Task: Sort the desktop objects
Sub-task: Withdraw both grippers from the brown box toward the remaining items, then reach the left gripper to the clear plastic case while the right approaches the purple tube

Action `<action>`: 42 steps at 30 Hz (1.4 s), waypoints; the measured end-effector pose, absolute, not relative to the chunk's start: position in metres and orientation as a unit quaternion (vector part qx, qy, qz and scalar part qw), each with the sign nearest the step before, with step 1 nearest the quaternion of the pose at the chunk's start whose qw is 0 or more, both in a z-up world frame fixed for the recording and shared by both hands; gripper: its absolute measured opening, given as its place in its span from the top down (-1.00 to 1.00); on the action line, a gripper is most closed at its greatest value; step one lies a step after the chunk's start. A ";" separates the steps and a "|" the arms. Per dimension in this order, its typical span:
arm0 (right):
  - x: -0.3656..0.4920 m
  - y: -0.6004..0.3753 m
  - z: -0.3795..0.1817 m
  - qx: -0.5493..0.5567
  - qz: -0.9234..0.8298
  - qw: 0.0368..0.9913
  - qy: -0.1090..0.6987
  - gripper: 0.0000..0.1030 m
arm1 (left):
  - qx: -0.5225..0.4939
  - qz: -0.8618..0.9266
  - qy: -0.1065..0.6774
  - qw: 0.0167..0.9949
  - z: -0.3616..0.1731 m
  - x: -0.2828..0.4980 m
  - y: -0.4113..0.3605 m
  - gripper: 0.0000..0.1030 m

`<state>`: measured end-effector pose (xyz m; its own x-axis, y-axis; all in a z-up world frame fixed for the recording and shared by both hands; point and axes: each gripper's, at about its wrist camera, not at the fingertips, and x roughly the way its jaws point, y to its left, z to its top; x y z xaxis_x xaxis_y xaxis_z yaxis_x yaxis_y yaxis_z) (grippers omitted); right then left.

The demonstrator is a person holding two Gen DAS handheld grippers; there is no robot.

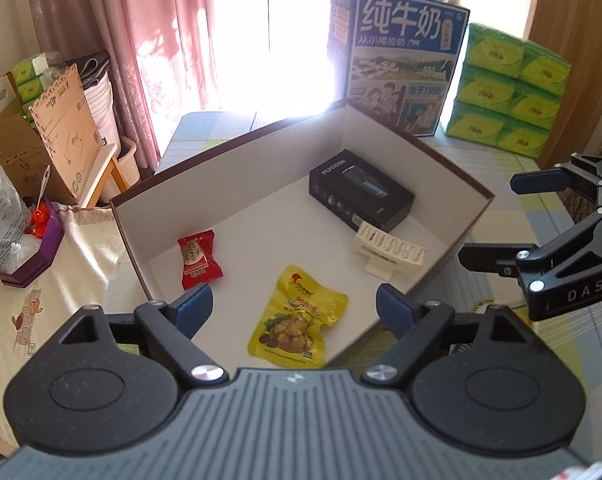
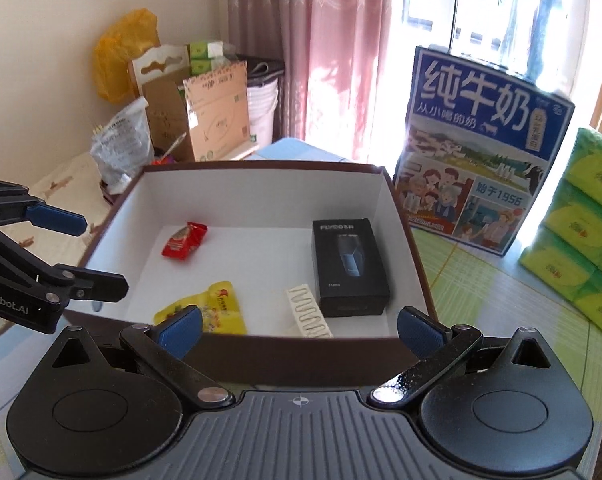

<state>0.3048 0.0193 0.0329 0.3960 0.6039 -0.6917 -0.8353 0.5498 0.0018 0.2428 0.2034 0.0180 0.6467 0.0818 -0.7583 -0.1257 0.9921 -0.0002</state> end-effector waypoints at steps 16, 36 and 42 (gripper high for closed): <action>0.244 -0.059 0.056 -0.165 0.440 0.831 0.297 -0.96 | -0.023 0.053 0.375 0.925 0.050 0.175 0.154 -0.73; 0.183 -0.147 0.022 -0.165 0.405 0.825 0.357 -0.96 | -0.033 0.039 0.411 0.910 0.018 0.107 0.105 -0.73; 0.168 -0.164 0.002 -0.162 0.396 0.815 0.390 -0.96 | -0.029 0.030 0.425 0.904 0.007 0.101 0.091 -0.73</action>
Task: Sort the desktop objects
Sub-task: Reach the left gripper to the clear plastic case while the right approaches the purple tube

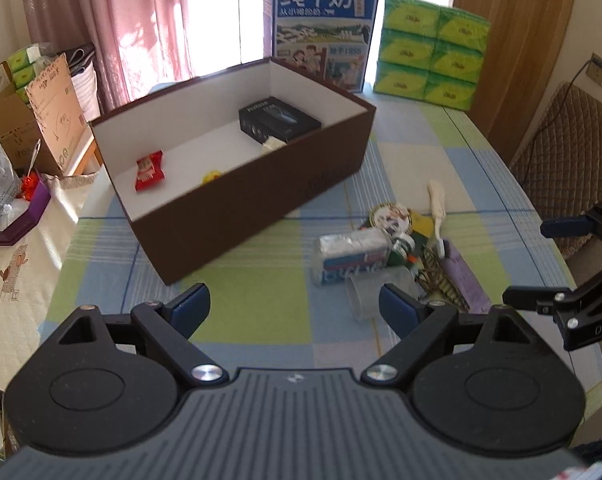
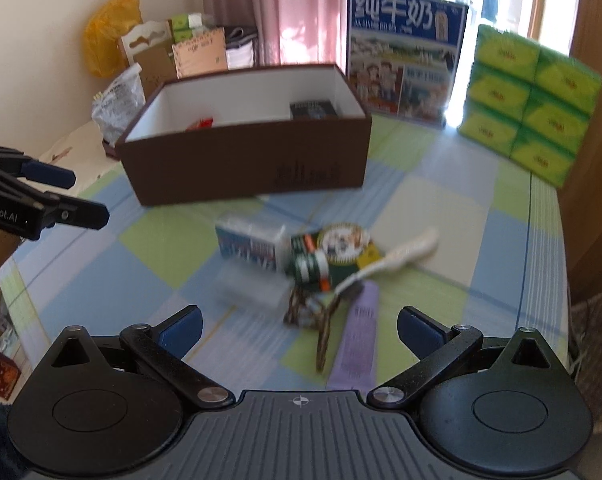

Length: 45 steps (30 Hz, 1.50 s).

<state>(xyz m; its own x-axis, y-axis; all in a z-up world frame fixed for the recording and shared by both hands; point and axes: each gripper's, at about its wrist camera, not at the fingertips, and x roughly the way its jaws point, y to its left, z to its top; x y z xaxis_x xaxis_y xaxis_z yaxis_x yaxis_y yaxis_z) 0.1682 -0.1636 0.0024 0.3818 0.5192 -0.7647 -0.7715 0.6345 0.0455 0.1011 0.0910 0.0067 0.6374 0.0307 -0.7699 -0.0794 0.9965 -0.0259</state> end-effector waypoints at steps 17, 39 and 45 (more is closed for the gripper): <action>0.172 -0.185 -0.027 -0.146 0.337 0.819 0.440 -0.96 | -0.010 -0.005 0.446 0.895 -0.021 0.105 0.072 -0.73; 0.232 -0.176 -0.066 -0.133 0.302 0.836 0.439 -0.04 | 0.030 -0.051 0.454 0.889 -0.055 0.165 0.079 -0.71; 0.245 -0.159 -0.084 -0.144 0.311 0.826 0.448 0.11 | 0.047 -0.071 0.461 0.883 -0.066 0.184 0.080 -0.71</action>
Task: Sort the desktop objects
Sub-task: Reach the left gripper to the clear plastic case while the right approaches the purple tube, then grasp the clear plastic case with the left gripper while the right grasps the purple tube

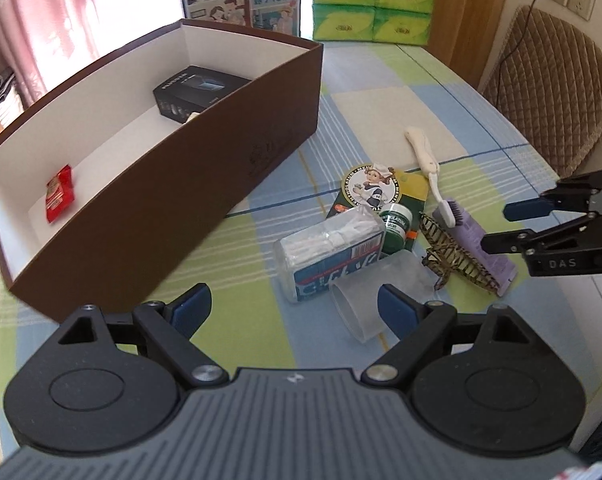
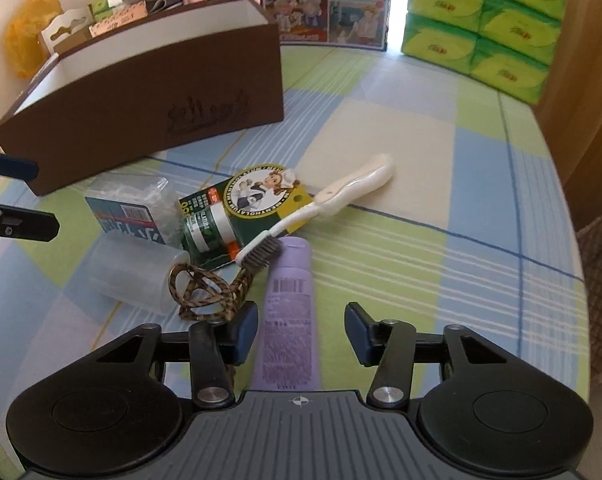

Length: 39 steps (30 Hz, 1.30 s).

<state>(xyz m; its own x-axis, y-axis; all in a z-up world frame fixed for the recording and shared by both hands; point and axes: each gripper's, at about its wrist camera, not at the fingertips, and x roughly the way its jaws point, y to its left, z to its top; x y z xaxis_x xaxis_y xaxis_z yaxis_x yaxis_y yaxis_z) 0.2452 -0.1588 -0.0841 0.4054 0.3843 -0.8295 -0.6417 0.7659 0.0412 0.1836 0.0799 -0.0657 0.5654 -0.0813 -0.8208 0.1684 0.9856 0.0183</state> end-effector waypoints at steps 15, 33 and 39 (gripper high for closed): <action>0.259 -0.173 -0.101 -0.143 0.271 0.828 0.470 0.37 | 0.110 -0.143 0.468 0.865 -0.088 0.231 0.072 -0.70; 0.260 -0.209 -0.096 -0.128 0.223 0.842 0.473 0.37 | 0.119 -0.170 0.478 0.853 -0.105 0.240 0.070 0.40; 0.260 -0.210 -0.096 -0.133 0.231 0.841 0.470 0.37 | 0.087 -0.103 0.495 0.858 -0.101 0.217 0.095 0.50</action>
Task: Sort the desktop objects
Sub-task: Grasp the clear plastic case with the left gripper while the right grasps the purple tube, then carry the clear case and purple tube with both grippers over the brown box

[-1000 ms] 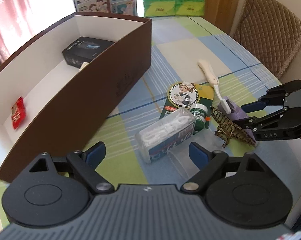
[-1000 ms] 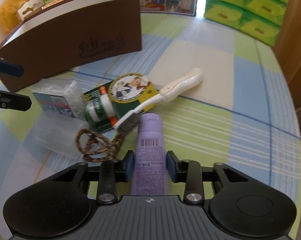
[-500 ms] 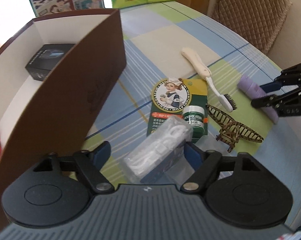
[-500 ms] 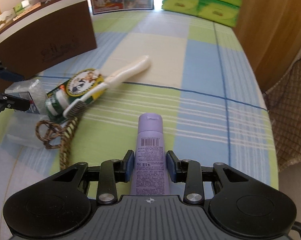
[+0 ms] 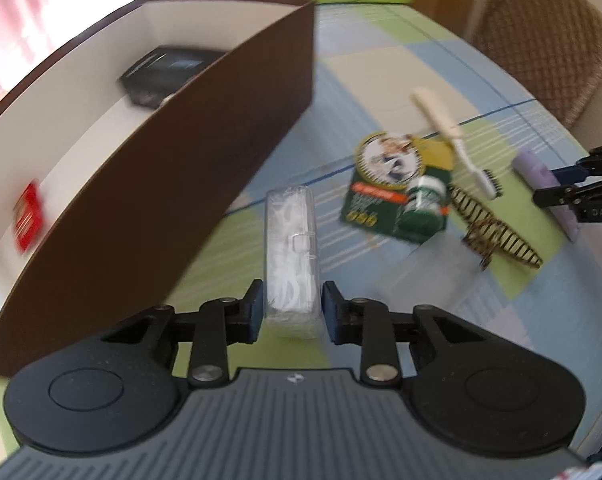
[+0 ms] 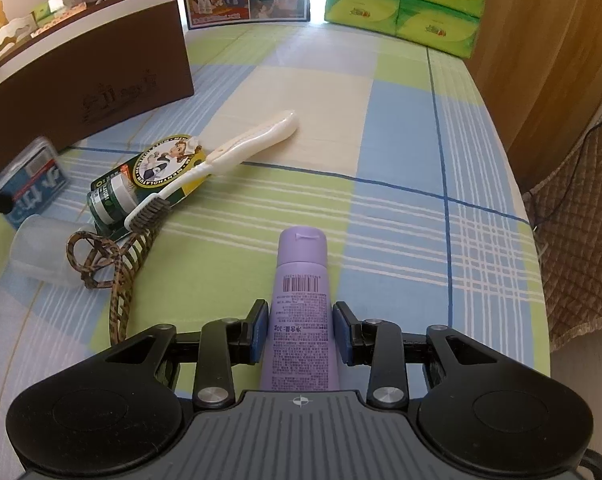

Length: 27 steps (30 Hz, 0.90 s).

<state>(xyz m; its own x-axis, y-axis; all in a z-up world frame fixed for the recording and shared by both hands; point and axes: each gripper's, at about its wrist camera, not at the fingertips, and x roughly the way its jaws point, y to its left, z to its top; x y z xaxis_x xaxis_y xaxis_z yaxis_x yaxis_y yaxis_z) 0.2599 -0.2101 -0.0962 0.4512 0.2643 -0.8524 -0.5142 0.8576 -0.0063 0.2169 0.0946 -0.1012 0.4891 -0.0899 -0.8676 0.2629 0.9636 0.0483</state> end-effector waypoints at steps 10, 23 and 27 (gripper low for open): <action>0.261 -0.207 -0.097 -0.136 0.229 0.842 0.469 0.37 | 0.063 -0.071 0.511 0.855 -0.107 0.221 0.094 0.30; 0.271 -0.202 -0.099 -0.124 0.220 0.850 0.462 0.32 | 0.031 -0.046 0.536 0.843 -0.130 0.237 0.097 0.50; 0.269 -0.201 -0.099 -0.132 0.225 0.849 0.460 0.36 | 0.023 -0.034 0.537 0.843 -0.128 0.224 0.101 0.51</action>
<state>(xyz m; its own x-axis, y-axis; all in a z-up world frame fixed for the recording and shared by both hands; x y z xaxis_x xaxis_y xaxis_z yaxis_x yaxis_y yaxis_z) 0.2687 -0.2012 -0.0988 0.4749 0.2611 -0.8404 -0.5036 0.8638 -0.0162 0.2238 0.1011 -0.1283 0.4208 -0.0325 -0.9066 0.0815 0.9967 0.0022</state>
